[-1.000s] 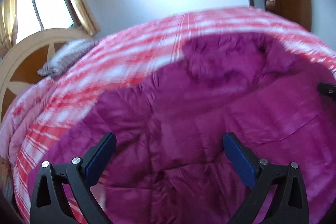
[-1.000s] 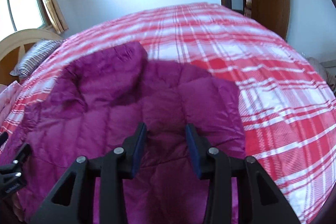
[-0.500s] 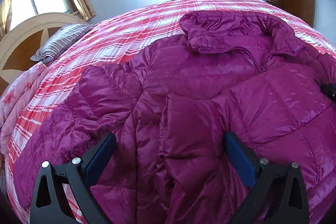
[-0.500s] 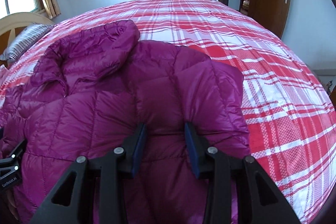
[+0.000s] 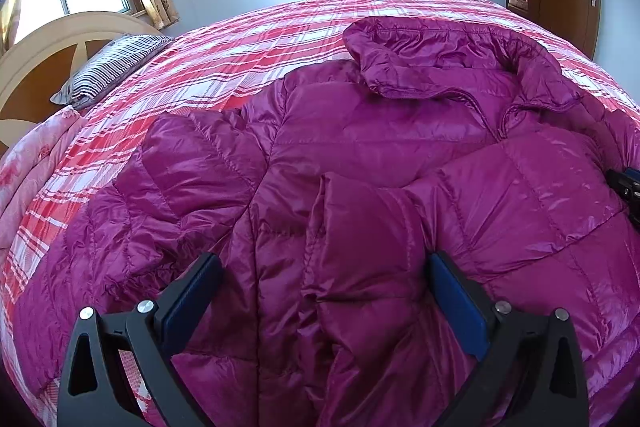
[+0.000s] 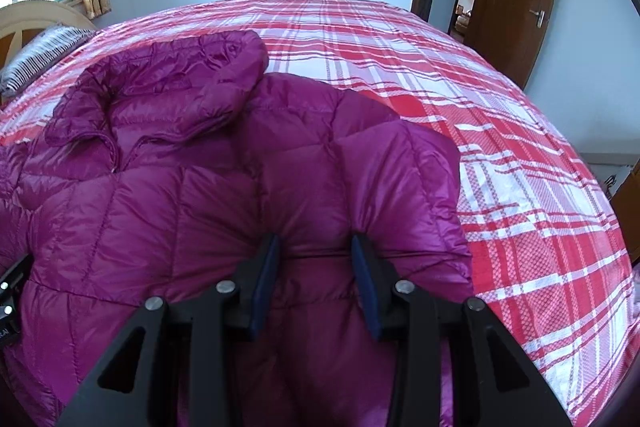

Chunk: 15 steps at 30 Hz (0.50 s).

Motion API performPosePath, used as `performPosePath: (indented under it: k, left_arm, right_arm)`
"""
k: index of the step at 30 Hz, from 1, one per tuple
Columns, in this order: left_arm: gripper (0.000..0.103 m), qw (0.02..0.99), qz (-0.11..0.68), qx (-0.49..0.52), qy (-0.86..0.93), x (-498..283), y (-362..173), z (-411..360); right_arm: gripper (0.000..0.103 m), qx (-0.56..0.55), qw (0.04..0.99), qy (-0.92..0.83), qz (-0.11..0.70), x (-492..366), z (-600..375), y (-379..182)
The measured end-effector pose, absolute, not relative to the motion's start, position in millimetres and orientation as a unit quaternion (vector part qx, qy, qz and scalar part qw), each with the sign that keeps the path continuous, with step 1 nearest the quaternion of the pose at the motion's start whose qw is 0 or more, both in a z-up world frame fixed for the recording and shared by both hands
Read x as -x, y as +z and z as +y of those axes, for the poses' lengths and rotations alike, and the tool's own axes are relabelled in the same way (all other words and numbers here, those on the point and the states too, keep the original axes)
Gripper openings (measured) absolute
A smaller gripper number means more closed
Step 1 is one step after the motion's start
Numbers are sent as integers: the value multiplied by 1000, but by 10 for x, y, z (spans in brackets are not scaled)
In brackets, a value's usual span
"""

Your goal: Fold large clothes

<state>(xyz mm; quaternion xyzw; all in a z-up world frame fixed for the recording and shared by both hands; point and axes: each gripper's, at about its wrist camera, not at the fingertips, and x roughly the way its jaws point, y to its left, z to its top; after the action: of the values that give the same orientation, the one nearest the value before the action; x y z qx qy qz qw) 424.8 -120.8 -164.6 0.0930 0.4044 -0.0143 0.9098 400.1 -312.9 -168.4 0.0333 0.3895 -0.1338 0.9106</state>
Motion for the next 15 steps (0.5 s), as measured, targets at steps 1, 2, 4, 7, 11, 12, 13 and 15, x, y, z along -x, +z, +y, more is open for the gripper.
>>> performPosePath:
  k: [1, 2, 4, 7, 11, 12, 13, 15]
  left_arm:
    - [102, 909, 405, -94, -14, -4253, -1649, -1210]
    - [102, 909, 405, -96, -13, -4247, -1653, -1222]
    - [102, 909, 404, -100, -11, -4250, -1657, -1236]
    - [102, 910, 404, -96, -13, -4259, -1662, -1232]
    - [102, 910, 405, -88, -17, -4259, -1667, -1209]
    - [102, 910, 404, -88, -17, -4252, -1667, -1210]
    - [102, 911, 403, -89, -16, -4249, -1667, -1213]
    - [102, 911, 401, -92, -14, -4241, -1667, -1223]
  right_arm:
    - [41, -29, 910, -136, 390, -4011, -3109, -1687]
    - [42, -25, 910, -138, 390, -4017, -3095, -1691]
    - [42, -21, 909, -141, 391, -4024, -3086, -1696]
    - [42, -14, 908, -144, 393, -4038, -3067, -1705]
    - [41, -30, 906, -139, 399, -4016, -3121, -1626]
    - [41, -53, 909, -137, 391, -3991, -3171, -1554]
    - [42, -87, 918, -131, 365, -3932, -3242, -1431]
    - [42, -86, 933, -141, 319, -3919, -3256, -1209]
